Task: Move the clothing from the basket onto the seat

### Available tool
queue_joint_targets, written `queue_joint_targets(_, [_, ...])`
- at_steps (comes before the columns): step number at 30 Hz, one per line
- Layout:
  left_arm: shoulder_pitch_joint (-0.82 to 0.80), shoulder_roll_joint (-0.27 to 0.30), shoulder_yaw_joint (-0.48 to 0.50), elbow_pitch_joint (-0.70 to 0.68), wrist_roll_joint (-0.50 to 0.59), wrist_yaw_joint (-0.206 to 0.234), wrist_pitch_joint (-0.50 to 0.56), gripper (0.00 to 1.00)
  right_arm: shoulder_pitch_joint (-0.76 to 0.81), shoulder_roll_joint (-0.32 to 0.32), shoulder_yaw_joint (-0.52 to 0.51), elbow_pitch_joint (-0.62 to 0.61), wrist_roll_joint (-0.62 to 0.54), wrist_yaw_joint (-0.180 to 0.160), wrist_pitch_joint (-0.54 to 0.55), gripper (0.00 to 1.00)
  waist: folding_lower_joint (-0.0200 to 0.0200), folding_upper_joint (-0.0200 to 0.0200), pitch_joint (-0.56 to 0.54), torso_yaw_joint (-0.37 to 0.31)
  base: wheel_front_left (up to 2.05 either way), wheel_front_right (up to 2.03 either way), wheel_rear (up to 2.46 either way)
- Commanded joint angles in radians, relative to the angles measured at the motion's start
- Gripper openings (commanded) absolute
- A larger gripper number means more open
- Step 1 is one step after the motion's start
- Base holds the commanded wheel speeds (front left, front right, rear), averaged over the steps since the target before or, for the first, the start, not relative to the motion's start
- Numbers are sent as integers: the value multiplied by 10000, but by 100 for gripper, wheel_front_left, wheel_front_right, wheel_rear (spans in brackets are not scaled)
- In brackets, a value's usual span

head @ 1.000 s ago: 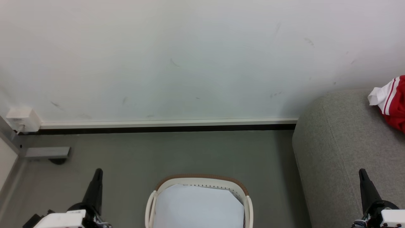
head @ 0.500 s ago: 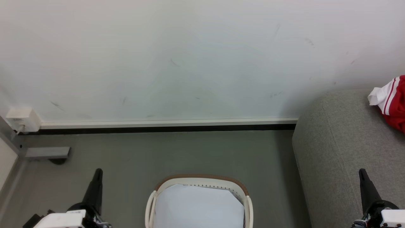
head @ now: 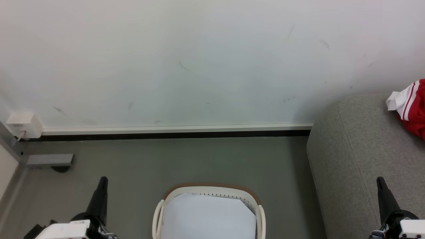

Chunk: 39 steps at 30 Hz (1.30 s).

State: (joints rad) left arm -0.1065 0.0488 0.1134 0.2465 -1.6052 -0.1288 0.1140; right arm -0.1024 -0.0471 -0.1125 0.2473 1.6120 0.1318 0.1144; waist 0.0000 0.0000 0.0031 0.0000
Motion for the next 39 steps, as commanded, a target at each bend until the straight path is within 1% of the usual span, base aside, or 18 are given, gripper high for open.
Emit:
queue_joint_targets(1, [-77,25,23,-1,-140,-46,39,0,-125,-58,-44,-57,20,-21,28,0,0,0,0,0,0,0,0])
queue_joint_targets(39, [-77,25,21,-2,-141,-46,37,0,-126,-57,-43,-57,21,-21,27,0,0,0,0,0,0,0,0])
